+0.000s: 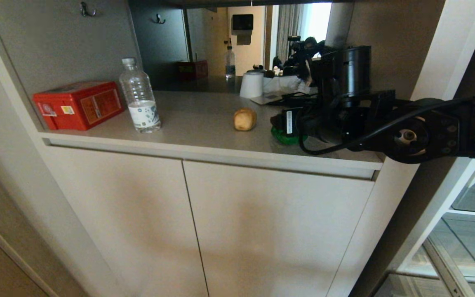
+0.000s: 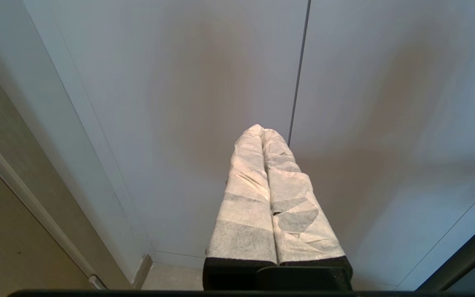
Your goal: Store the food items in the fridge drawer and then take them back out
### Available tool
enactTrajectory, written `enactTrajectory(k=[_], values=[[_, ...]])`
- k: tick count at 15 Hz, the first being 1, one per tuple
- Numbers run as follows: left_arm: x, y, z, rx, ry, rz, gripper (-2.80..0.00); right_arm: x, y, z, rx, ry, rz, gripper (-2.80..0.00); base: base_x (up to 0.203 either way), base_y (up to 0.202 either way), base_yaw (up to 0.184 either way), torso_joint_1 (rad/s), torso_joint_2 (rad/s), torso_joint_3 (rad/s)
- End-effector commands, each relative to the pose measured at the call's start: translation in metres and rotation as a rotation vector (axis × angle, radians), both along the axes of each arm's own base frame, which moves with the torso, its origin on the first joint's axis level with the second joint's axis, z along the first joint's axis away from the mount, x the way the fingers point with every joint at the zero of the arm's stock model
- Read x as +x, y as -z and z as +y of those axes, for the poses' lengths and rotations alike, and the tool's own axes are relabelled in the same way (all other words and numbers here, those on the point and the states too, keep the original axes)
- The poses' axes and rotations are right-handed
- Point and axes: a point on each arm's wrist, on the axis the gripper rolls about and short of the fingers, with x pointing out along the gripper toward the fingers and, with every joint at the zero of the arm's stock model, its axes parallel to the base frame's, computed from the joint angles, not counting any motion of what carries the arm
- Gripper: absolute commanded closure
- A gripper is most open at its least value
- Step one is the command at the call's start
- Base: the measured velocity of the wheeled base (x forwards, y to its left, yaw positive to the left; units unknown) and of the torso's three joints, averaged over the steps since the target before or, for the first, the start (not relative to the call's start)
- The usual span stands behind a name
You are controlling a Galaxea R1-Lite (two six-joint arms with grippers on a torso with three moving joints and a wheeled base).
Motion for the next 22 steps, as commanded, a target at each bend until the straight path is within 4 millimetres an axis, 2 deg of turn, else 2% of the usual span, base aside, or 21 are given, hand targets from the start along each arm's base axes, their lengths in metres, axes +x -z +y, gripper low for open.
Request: enactTrajectory(k=[1, 8, 22], values=[[0.0, 0.001, 0.0, 0.0, 0.0, 0.003, 0.0, 0.002, 0.002, -0.002, 0.001, 0.011, 0.006, -2.8, 0.0, 0.0, 0.0, 0.0, 0.0, 0.0], [0.0, 0.001, 0.0, 0.0, 0.0, 0.003, 0.0, 0.011, 0.016, -0.001, 0.007, 0.024, 0.039, -2.8, 0.0, 0.0, 0.0, 0.0, 0.0, 0.0], [0.0, 0.001, 0.0, 0.0, 0.0, 0.003, 0.0, 0.024, 0.027, 0.0, 0.001, 0.039, 0.054, -2.8, 0.0, 0.0, 0.0, 0.0, 0.0, 0.0]])
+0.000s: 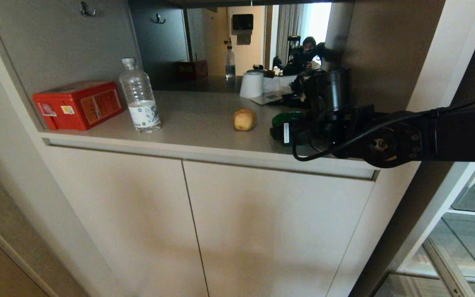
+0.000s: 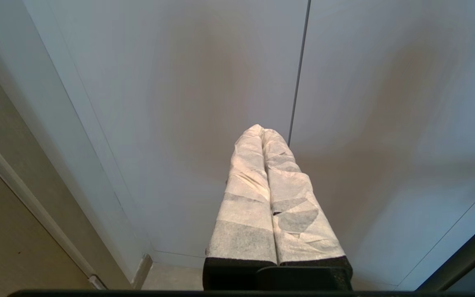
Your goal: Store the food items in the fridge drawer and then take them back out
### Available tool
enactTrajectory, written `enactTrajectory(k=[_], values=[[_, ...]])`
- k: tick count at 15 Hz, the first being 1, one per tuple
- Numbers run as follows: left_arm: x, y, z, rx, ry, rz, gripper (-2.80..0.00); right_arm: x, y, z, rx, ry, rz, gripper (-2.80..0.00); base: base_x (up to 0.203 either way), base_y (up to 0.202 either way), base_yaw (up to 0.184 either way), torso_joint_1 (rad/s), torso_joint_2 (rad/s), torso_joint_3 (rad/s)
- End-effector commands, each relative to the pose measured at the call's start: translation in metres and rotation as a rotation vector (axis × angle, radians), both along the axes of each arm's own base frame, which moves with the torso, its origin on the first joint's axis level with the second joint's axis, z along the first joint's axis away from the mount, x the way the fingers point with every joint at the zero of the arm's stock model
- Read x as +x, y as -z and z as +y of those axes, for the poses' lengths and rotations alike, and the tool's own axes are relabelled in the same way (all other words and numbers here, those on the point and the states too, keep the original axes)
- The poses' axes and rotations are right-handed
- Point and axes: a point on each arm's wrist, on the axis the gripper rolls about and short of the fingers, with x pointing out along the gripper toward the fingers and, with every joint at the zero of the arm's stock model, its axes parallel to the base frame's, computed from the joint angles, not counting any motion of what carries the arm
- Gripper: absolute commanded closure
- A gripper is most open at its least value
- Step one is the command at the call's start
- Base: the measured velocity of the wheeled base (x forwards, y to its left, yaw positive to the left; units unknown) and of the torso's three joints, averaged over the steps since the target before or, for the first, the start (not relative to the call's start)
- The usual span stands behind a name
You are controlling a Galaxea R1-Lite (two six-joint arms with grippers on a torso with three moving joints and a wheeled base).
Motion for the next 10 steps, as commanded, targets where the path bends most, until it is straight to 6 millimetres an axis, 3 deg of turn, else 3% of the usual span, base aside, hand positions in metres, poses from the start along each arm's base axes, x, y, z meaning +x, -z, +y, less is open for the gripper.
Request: enactTrajectory(k=[1, 5, 6, 10], values=[[0.0002, 0.0008, 0.0, 0.0, 0.0, 0.002, 0.0, -0.0002, -0.0003, -0.0002, 0.001, 0.003, -0.001, -2.8, 0.0, 0.0, 0.0, 0.0, 0.0, 0.0], [0.0002, 0.0008, 0.0, 0.0, 0.0, 0.002, 0.0, 0.0005, 0.0002, -0.0014, 0.0, 0.006, 0.0, -2.8, 0.0, 0.0, 0.0, 0.0, 0.0, 0.0], [0.0002, 0.0008, 0.0, 0.0, 0.0, 0.002, 0.0, 0.0005, 0.0002, -0.0014, 0.0, 0.006, 0.0, 0.0, 0.0, 0.0, 0.0, 0.0, 0.0, 0.0], [0.0002, 0.0008, 0.0, 0.0, 0.0, 0.002, 0.0, 0.0001, 0.0004, -0.0016, 0.005, 0.008, 0.002, 0.0, 0.0, 0.0, 0.0, 0.0, 0.0, 0.0]])
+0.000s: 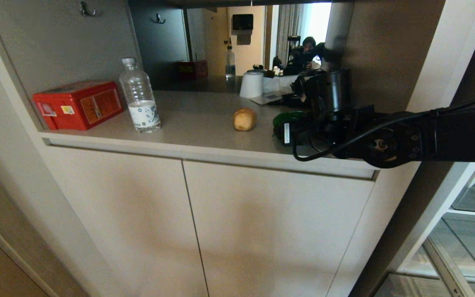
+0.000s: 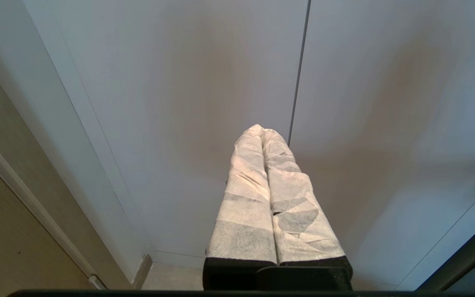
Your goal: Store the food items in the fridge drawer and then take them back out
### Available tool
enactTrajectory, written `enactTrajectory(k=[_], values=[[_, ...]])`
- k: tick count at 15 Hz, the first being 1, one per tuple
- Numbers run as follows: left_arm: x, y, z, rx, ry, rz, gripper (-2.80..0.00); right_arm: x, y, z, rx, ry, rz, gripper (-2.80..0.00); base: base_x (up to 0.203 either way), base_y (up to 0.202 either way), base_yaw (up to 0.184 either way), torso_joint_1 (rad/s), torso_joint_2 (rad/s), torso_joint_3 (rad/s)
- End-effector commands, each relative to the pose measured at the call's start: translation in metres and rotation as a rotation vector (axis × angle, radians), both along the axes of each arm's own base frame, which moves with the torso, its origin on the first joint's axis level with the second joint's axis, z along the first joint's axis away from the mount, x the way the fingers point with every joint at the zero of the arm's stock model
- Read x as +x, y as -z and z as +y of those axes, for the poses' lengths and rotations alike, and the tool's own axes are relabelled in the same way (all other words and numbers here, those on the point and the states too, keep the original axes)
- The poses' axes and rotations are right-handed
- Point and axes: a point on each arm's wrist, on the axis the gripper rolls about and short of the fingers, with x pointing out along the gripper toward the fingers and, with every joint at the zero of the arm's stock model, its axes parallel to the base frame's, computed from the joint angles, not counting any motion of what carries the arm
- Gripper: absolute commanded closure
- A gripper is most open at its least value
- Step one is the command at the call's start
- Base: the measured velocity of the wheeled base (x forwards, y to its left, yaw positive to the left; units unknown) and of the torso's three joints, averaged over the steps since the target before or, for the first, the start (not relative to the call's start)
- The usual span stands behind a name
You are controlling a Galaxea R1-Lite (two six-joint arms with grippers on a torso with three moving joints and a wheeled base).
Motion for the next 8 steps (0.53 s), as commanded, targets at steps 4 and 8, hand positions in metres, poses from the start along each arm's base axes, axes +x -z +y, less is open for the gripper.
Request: enactTrajectory(k=[4, 8], values=[[0.0, 0.001, 0.0, 0.0, 0.0, 0.003, 0.0, -0.016, -0.023, -0.007, 0.028, -0.003, -0.043, 0.0, 0.0, 0.0, 0.0, 0.0, 0.0, 0.0], [0.0, 0.001, 0.0, 0.0, 0.0, 0.003, 0.0, -0.065, -0.057, -0.027, 0.062, -0.032, -0.096, 0.0, 0.0, 0.0, 0.0, 0.0, 0.0, 0.0]])
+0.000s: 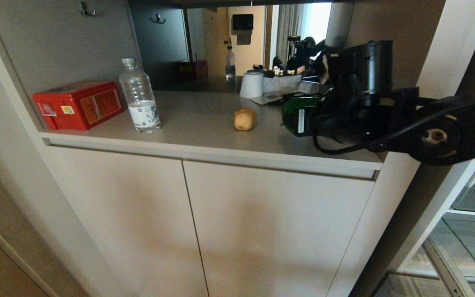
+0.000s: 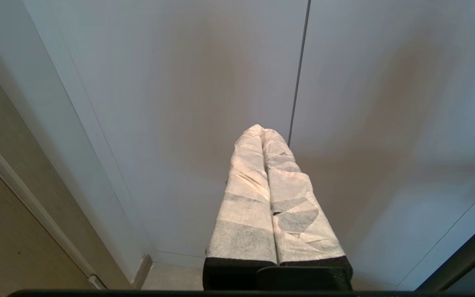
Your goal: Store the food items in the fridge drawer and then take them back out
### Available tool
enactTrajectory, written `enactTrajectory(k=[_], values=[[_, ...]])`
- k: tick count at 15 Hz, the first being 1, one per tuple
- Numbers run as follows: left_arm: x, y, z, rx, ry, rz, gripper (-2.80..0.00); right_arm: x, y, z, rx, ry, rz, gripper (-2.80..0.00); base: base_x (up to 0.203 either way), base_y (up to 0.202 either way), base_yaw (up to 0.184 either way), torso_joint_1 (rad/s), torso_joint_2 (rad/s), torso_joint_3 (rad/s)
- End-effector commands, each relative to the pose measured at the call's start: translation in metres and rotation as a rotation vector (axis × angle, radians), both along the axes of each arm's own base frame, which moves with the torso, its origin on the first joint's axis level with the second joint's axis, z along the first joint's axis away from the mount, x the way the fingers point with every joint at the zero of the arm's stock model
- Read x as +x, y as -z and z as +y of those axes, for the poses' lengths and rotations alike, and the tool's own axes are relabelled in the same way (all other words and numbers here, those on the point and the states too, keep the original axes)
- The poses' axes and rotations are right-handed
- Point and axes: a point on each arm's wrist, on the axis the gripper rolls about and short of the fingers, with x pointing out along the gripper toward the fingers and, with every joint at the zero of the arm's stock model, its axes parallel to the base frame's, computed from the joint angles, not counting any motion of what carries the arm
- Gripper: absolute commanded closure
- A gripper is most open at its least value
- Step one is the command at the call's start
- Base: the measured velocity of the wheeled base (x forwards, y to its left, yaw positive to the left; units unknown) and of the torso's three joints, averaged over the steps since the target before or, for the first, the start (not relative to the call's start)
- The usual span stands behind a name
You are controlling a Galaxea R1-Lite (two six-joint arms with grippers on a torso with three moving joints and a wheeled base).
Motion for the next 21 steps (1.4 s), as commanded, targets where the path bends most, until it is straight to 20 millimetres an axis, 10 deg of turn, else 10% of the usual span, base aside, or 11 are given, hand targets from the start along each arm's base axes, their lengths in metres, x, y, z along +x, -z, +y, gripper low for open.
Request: enactTrajectory(k=[1, 13, 21], values=[[0.0, 0.001, 0.0, 0.0, 0.0, 0.002, 0.0, -0.035, -0.023, -0.017, 0.03, -0.014, -0.043, 0.0, 0.0, 0.0, 0.0, 0.0, 0.0, 0.0], [0.0, 0.001, 0.0, 0.0, 0.0, 0.002, 0.0, -0.224, 0.047, -0.137, 0.011, -0.107, -0.022, 0.0, 0.0, 0.0, 0.0, 0.0, 0.0, 0.0], [0.0, 0.001, 0.0, 0.0, 0.0, 0.002, 0.0, -0.253, 0.076, -0.161, 0.028, -0.099, -0.035, 0.0, 0.0, 0.0, 0.0, 0.0, 0.0, 0.0]])
